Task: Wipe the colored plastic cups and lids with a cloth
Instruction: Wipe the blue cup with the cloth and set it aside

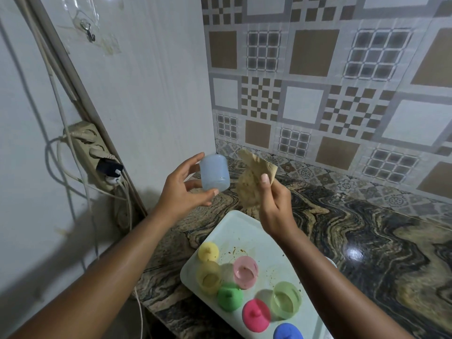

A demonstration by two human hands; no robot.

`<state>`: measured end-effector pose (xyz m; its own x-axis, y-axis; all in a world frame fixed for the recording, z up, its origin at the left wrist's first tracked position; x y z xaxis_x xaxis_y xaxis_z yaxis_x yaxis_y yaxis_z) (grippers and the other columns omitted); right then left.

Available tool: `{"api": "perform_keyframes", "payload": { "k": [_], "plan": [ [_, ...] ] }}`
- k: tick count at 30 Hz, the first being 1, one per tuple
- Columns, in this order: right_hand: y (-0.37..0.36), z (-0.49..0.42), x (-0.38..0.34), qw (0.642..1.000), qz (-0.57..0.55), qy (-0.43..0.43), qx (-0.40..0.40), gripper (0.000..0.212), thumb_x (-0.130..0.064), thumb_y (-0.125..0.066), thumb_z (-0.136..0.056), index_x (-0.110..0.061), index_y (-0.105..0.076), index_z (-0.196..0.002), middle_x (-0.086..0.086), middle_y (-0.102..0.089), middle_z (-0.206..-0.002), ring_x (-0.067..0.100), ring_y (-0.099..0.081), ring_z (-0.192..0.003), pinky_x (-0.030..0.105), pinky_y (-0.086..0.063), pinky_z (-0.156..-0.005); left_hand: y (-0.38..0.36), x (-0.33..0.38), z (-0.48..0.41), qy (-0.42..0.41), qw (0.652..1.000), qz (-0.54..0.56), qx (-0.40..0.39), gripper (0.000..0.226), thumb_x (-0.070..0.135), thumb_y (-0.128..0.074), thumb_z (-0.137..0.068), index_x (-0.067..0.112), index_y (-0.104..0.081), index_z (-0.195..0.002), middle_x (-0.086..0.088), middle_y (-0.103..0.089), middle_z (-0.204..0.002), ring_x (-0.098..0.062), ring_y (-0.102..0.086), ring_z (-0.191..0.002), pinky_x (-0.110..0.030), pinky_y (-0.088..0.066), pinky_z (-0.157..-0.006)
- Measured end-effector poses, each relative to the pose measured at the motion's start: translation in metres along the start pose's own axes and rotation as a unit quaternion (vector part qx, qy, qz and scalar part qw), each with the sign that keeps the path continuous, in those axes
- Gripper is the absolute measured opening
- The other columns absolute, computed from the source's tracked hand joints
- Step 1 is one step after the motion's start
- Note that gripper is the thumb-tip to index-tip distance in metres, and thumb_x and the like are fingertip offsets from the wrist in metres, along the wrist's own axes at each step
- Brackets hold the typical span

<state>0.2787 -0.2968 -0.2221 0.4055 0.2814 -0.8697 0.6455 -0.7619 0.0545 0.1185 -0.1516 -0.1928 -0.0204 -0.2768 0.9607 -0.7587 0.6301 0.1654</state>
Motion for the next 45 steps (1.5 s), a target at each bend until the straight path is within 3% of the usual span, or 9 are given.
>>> {"api": "perform_keyframes", "payload": {
  "k": [3, 5, 7, 10, 20, 25, 33, 41, 45],
  "plan": [
    [-0.009, -0.013, -0.026, 0.998, 0.038, 0.048, -0.033, 0.038, -0.045, -0.037, -0.104, -0.024, -0.063, -0.085, -0.015, -0.063, -0.080, 0.005, -0.059, -0.073, 0.038, -0.044, -0.063, -0.005, -0.002, 0.000, 0.006, 1.000, 0.010, -0.006, 0.081, -0.006, -0.086, -0.070, 0.025, -0.055, -0.138, -0.001, -0.059, -0.134, -0.028, -0.073, -0.100, -0.047, -0.064, -0.063],
    [-0.018, -0.021, -0.038, 0.992, 0.066, 0.076, -0.070, 0.043, -0.039, -0.038, -0.105, -0.010, -0.068, -0.117, -0.007, -0.068, -0.117, 0.011, -0.064, -0.110, 0.034, -0.050, -0.085, -0.008, -0.001, 0.001, 0.012, 1.000, 0.017, -0.006, 0.075, -0.005, -0.087, -0.070, 0.022, -0.058, -0.134, 0.002, -0.062, -0.132, -0.031, -0.073, -0.100, -0.051, -0.063, -0.063],
    [-0.028, -0.027, -0.042, 0.981, 0.111, 0.100, -0.124, 0.050, -0.034, -0.037, -0.108, -0.008, -0.049, -0.149, 0.004, -0.043, -0.159, 0.014, -0.034, -0.151, 0.038, -0.039, -0.118, -0.010, 0.002, 0.001, 0.016, 1.000, 0.018, -0.003, 0.074, -0.004, -0.088, -0.068, 0.019, -0.060, -0.132, 0.003, -0.063, -0.130, -0.031, -0.073, -0.098, -0.054, -0.063, -0.064],
    [-0.042, -0.024, -0.043, 0.957, 0.172, 0.111, -0.203, 0.049, -0.036, -0.034, -0.110, -0.022, -0.037, -0.157, 0.007, -0.015, -0.170, 0.020, -0.010, -0.158, 0.051, -0.026, -0.125, -0.011, 0.008, 0.001, 0.012, 1.000, 0.025, 0.009, 0.067, -0.004, -0.087, -0.070, 0.016, -0.061, -0.128, 0.004, -0.066, -0.126, -0.030, -0.074, -0.095, -0.055, -0.063, -0.063],
    [-0.045, 0.004, -0.034, 0.948, 0.168, 0.170, -0.210, 0.049, -0.028, -0.035, -0.110, -0.021, -0.036, -0.158, 0.006, -0.013, -0.171, 0.023, -0.033, -0.152, 0.042, -0.039, -0.118, 0.001, 0.010, 0.000, -0.009, 0.998, 0.033, 0.050, 0.067, -0.002, -0.088, -0.069, 0.018, -0.064, -0.128, 0.006, -0.071, -0.125, -0.026, -0.076, -0.096, -0.047, -0.063, -0.077],
    [-0.041, 0.017, -0.029, 0.951, 0.150, 0.194, -0.187, 0.048, -0.024, -0.037, -0.109, -0.011, -0.038, -0.156, 0.013, -0.021, -0.168, 0.027, -0.033, -0.151, 0.046, -0.043, -0.114, 0.000, 0.010, -0.001, -0.013, 0.996, 0.073, 0.046, 0.065, -0.011, -0.081, -0.074, 0.012, -0.062, -0.131, 0.005, -0.069, -0.129, -0.023, -0.076, -0.095, -0.037, -0.063, -0.073],
    [-0.026, 0.028, -0.016, 0.949, 0.127, 0.205, -0.203, 0.047, -0.025, -0.033, -0.110, 0.002, -0.051, -0.145, 0.018, -0.039, -0.159, 0.028, -0.032, -0.152, 0.050, -0.038, -0.119, 0.009, -0.001, -0.006, 0.005, 0.996, 0.075, 0.044, 0.072, -0.019, -0.074, -0.076, 0.016, -0.052, -0.136, -0.005, -0.059, -0.139, -0.021, -0.076, -0.096, -0.036, -0.062, -0.060],
    [-0.008, 0.009, -0.015, 0.985, 0.047, 0.154, -0.057, 0.047, -0.019, -0.031, -0.108, 0.005, -0.058, -0.137, 0.013, -0.050, -0.152, 0.019, -0.051, -0.141, 0.037, -0.050, -0.107, 0.011, -0.005, -0.006, 0.005, 0.997, 0.070, 0.031, 0.081, -0.009, -0.081, -0.075, 0.022, -0.050, -0.143, 0.001, -0.057, -0.141, -0.028, -0.072, -0.107, -0.050, -0.063, -0.067],
    [-0.009, -0.009, -0.015, 0.997, 0.014, 0.077, -0.010, 0.065, -0.044, -0.030, -0.110, 0.009, -0.066, -0.120, 0.010, -0.066, -0.115, 0.024, -0.064, -0.105, 0.038, -0.051, -0.083, 0.008, -0.002, -0.004, -0.001, 0.998, 0.053, 0.021, 0.074, -0.007, -0.084, -0.073, 0.019, -0.053, -0.135, 0.000, -0.057, -0.140, -0.030, -0.071, -0.107, -0.049, -0.063, -0.065]
  ]
}}
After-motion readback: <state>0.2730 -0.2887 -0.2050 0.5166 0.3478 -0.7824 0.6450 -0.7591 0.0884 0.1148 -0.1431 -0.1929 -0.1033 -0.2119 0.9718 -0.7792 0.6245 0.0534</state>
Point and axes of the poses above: each hand's wrist, its own z-axis away from the middle knuckle, its own y-axis out of the back of the hand, x = y × z, the point moved 4 cm from there along -z, towards the middle knuckle
